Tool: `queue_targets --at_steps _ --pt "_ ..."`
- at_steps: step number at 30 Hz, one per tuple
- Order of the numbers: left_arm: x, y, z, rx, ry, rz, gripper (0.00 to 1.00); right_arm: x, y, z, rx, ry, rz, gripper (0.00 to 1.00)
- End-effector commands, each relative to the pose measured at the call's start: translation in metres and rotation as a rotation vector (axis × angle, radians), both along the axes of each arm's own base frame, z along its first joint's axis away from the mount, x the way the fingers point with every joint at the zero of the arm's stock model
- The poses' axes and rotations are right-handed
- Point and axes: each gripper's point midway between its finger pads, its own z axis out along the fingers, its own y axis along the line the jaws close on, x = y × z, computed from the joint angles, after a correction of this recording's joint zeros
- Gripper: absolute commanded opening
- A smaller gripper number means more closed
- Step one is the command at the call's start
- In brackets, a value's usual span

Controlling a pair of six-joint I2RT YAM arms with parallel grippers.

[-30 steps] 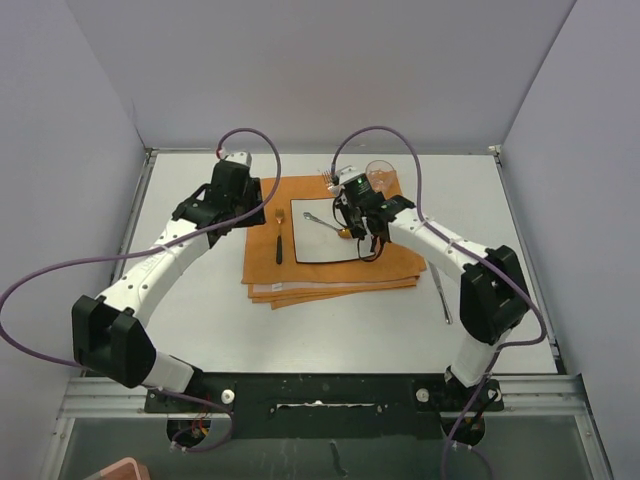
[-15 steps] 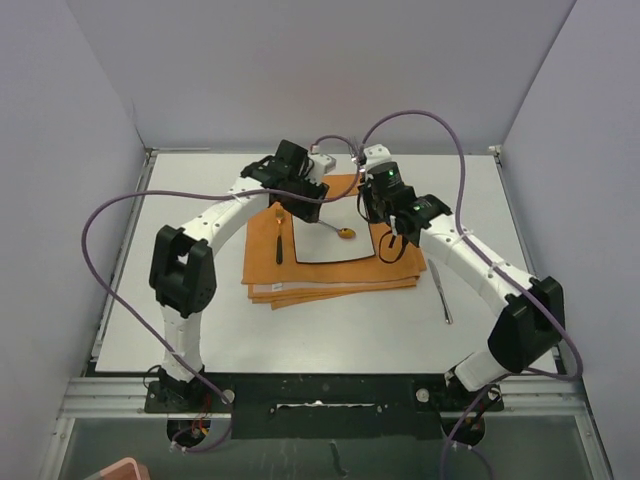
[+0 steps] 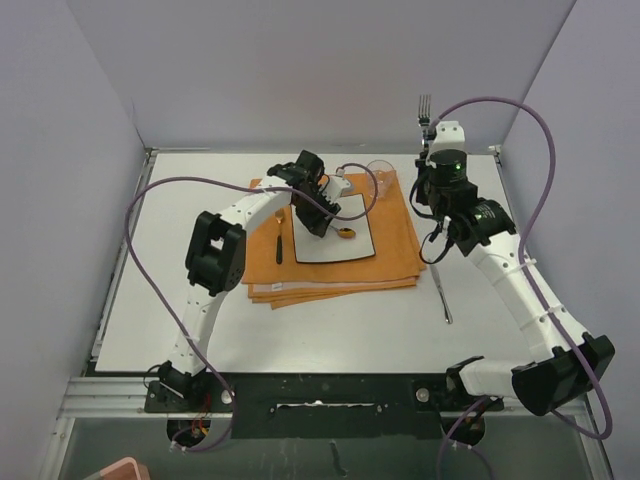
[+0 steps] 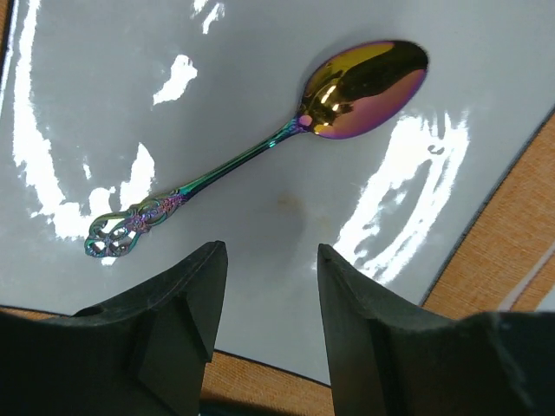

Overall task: Set the dinner table for one person
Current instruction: Pick up the spoon from the napkin.

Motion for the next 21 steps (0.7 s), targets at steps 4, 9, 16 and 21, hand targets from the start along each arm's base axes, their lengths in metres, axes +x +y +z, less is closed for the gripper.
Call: queue_targets --at_steps 4,9,16,21 --pt "0.016 -0.009 -0.020 -0.014 0.016 -0.019 0.44 -0.006 -0.018 0.035 0.053 -0.095 -0.059 0.00" --pt "0.025 -0.014 -0.023 -0.008 -0.005 -0.005 0.44 -0.008 -0.018 0.019 0.063 -0.046 -0.067 0.00" --pt "0.027 -0.027 -0.007 -0.024 -0.067 -0.056 0.44 -0.009 -0.021 0.013 0.052 -0.024 -0.068 0.00" --pt "0.023 -0.040 -0.003 0.010 -0.150 -0.159 0.44 -0.009 -0.022 0.009 0.043 -0.007 -0.059 0.00"
